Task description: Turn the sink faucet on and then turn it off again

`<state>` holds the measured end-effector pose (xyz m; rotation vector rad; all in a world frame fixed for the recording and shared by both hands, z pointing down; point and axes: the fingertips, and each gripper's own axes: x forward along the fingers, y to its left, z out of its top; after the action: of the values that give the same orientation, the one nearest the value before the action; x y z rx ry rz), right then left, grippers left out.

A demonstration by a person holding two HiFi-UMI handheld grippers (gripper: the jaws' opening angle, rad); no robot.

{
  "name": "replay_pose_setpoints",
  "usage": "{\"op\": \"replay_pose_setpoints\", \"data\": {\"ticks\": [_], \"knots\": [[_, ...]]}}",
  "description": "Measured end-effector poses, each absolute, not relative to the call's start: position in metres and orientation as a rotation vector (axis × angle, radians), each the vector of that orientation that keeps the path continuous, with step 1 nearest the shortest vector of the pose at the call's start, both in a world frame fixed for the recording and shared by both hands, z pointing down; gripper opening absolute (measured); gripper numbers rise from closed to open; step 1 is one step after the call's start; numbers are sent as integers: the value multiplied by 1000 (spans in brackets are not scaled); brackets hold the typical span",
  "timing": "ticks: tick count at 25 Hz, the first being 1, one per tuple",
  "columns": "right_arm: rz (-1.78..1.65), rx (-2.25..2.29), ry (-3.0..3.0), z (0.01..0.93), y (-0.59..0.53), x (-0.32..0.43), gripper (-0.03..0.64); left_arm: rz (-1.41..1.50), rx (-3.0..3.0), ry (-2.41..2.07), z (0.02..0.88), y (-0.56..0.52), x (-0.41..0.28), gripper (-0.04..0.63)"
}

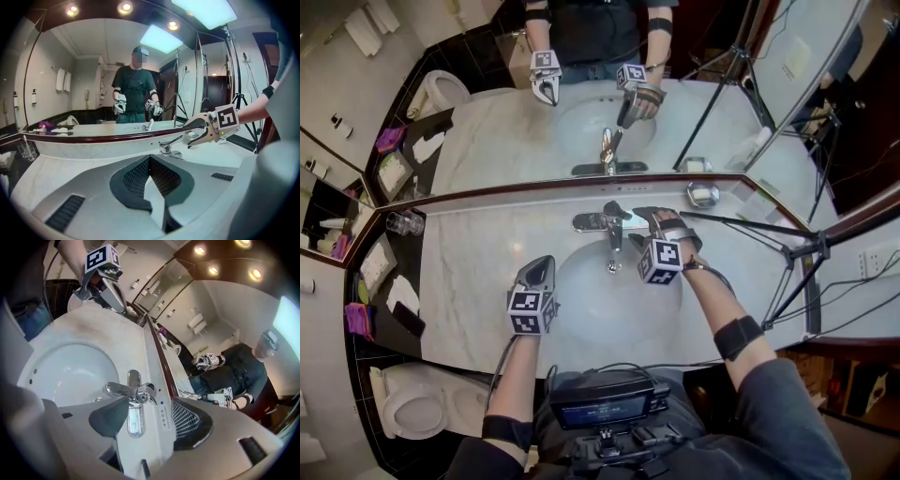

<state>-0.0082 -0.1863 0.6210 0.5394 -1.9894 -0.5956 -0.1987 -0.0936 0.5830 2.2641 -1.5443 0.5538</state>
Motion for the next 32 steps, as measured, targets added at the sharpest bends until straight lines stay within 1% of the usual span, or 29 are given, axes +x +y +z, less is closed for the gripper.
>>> {"op": "replay_pose_setpoints", "data": {"ticks": [8, 9, 13, 16, 18, 20, 32], "knots": [[-747, 363, -1884, 646, -201, -25, 305, 569, 2238, -1548, 592, -93, -204, 3], [-753, 346, -1875, 650, -201, -26, 282, 570, 2233, -1548, 594, -93, -204, 3], [-764, 300, -1848, 661, -202, -28, 262, 576, 2220, -1544, 600, -91, -206, 3], [-782, 286, -1833, 668, -201, -29, 222, 581, 2212, -1540, 603, -90, -207, 3], [-810, 300, -1823, 666, -203, -29, 177, 583, 2209, -1538, 605, -91, -207, 3], [-839, 306, -1809, 664, -205, -30, 160, 585, 2207, -1538, 606, -91, -207, 3], [-847, 384, -1771, 676, -203, -20, 161, 585, 2216, -1517, 607, -93, -199, 3]]}}
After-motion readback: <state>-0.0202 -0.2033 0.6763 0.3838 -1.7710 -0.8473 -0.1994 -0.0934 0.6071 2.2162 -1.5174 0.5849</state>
